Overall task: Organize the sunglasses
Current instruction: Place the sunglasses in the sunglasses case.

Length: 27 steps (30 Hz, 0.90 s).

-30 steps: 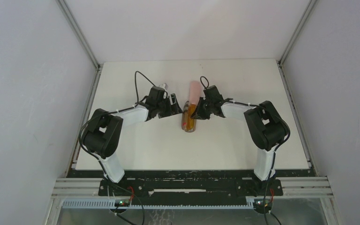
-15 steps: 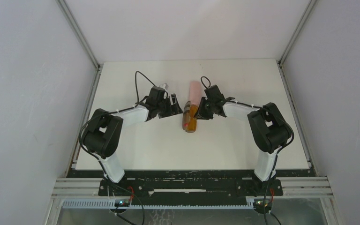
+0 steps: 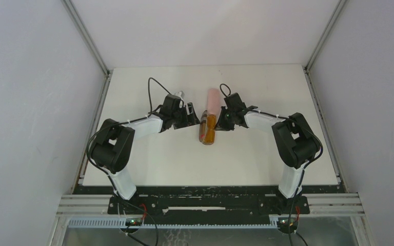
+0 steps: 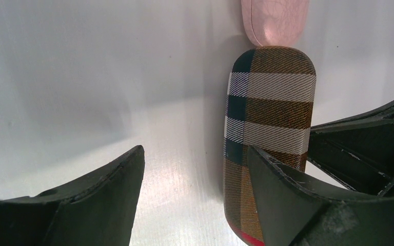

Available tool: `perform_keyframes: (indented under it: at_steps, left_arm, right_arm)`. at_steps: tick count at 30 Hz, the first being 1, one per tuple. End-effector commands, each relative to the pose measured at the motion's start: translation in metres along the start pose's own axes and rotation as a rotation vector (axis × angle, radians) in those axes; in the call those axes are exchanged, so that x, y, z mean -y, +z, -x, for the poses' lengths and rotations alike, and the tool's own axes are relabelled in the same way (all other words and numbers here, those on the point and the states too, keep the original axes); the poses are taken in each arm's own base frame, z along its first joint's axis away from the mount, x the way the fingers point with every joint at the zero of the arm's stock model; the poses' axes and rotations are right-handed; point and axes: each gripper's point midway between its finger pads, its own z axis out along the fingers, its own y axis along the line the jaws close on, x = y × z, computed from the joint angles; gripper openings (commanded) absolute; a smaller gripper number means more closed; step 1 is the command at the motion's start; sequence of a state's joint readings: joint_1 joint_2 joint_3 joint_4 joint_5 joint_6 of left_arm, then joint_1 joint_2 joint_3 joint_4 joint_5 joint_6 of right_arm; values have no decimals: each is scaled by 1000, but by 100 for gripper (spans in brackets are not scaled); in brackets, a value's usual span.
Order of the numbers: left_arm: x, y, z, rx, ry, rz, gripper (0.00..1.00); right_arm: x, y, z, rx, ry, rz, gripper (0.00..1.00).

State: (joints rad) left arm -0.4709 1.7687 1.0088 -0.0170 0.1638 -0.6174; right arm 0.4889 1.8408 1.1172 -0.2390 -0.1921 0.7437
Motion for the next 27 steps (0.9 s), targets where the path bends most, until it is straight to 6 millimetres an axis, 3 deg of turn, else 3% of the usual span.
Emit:
perform_keyframes:
  at_steps: [1, 9, 27]
  left_arm:
    - [12, -6, 5, 27, 32, -45, 77]
    - [12, -6, 5, 25, 34, -46, 77]
    - [12, -6, 5, 21, 36, -47, 77]
  right_arm:
    - [-19, -16, 14, 62, -39, 58, 6]
    - [-27, -13, 14, 55, -43, 92, 5]
    - [-21, 8, 9, 12, -45, 62, 3]
